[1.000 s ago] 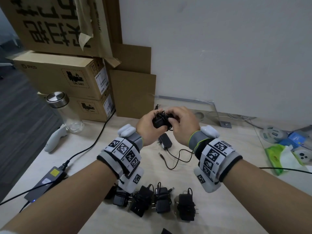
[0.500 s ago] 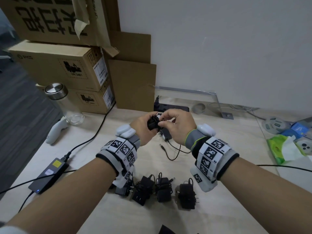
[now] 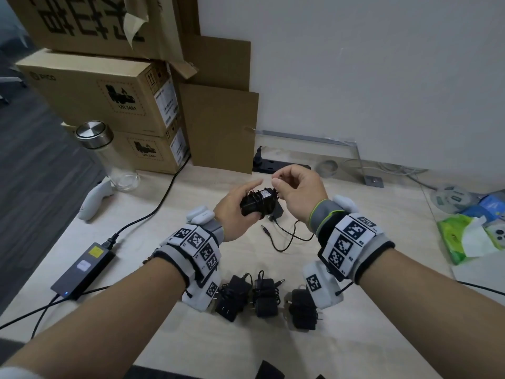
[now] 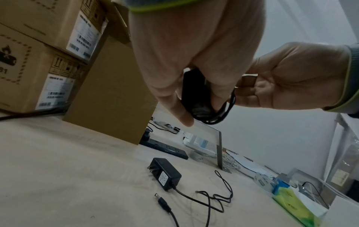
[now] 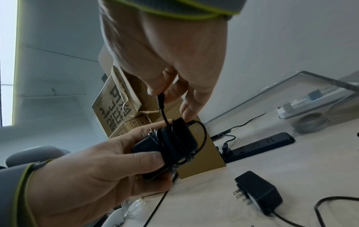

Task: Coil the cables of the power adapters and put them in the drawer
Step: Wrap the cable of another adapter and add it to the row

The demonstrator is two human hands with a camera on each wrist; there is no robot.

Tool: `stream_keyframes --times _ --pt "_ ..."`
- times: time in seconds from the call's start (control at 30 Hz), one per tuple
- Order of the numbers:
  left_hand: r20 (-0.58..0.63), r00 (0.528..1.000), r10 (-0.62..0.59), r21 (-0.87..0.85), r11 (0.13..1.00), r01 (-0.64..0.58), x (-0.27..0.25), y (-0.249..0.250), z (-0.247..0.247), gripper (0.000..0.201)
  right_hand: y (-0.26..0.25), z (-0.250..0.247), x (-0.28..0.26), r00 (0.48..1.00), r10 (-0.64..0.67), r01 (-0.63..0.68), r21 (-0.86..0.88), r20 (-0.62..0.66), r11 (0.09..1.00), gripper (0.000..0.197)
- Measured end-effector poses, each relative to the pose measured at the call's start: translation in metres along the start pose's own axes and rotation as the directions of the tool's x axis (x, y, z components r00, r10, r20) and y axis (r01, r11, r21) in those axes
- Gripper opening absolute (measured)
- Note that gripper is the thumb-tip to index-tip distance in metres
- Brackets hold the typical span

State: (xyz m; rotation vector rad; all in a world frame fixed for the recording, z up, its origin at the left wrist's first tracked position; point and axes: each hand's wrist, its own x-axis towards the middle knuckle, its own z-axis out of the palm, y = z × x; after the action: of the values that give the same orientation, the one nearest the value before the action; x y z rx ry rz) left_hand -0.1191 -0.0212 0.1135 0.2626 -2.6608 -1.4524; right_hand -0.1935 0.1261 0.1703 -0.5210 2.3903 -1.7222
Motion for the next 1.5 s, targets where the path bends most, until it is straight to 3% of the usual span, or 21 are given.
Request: stream_keyframes --times 0.2,0.37,0.5,0.7,0.8,0.9,1.0,1.1,1.17,1.3,1.4,1.5 --pt "0.075 0.997 -0.014 -0.062 0.998 0.019 0.002 0.009 0.000 0.053 -0.006 0.000 0.000 1.000 -0.014 0.014 0.012 0.023 1.000 0.018" --pt "0.057 0.997 -0.057 -0.044 0.997 0.059 0.004 0.012 -0.001 0.046 -0.010 0.003 0.004 1.000 0.001 -0.001 0.005 -0.009 1.000 0.022" --pt "0.047 0.997 -0.062 0.057 0.997 0.059 0.008 0.010 -0.003 0.046 -0.009 0.006 0.005 1.000 0.025 -0.025 -0.017 -0.006 1.000 0.018" --pt "0.202 0.979 -0.028 0.330 0.943 -0.041 0.014 0.009 -0.007 0.056 -0.010 0.010 0.001 0.992 -0.008 0.029 -0.160 0.128 0.987 0.021" --pt "0.213 0.977 -0.012 0.376 0.924 -0.071 0.018 0.007 -0.008 0.061 -0.004 0.011 0.001 0.992 -0.005 0.020 -0.115 0.124 0.993 0.021" --pt "0.179 0.981 -0.081 0.268 0.963 0.030 0.017 0.003 -0.006 0.058 0.003 0.013 0.003 0.996 0.002 0.001 -0.037 0.085 0.999 0.018" --pt "0.110 0.973 -0.202 -0.005 0.979 0.204 0.011 -0.003 0.003 0.050 0.008 0.012 0.003 0.996 0.060 -0.058 -0.034 0.072 0.998 0.023" --pt "0.120 0.919 -0.376 -0.345 0.852 0.394 0.004 -0.013 0.011 0.044 0.022 0.009 0.003 0.993 0.121 -0.121 -0.089 -0.014 0.989 0.024" --pt "0.182 0.887 -0.424 -0.461 0.760 0.458 0.002 -0.021 0.012 0.044 0.038 0.010 0.003 0.979 0.205 -0.204 -0.171 -0.015 0.964 0.028" --pt "0.272 0.869 -0.412 -0.510 0.704 0.494 -0.003 -0.029 0.011 0.054 0.061 0.015 -0.001 0.932 0.329 -0.265 -0.337 0.151 0.904 0.040" --pt "0.330 0.857 -0.395 -0.474 0.716 0.513 -0.007 -0.037 0.007 0.054 0.073 0.023 -0.007 0.858 0.405 -0.296 -0.341 0.315 0.892 0.041" --pt "0.326 0.845 -0.423 -0.414 0.740 0.530 -0.011 -0.045 0.006 0.050 0.082 0.029 -0.013 0.793 0.462 -0.316 -0.380 0.397 0.869 0.040"
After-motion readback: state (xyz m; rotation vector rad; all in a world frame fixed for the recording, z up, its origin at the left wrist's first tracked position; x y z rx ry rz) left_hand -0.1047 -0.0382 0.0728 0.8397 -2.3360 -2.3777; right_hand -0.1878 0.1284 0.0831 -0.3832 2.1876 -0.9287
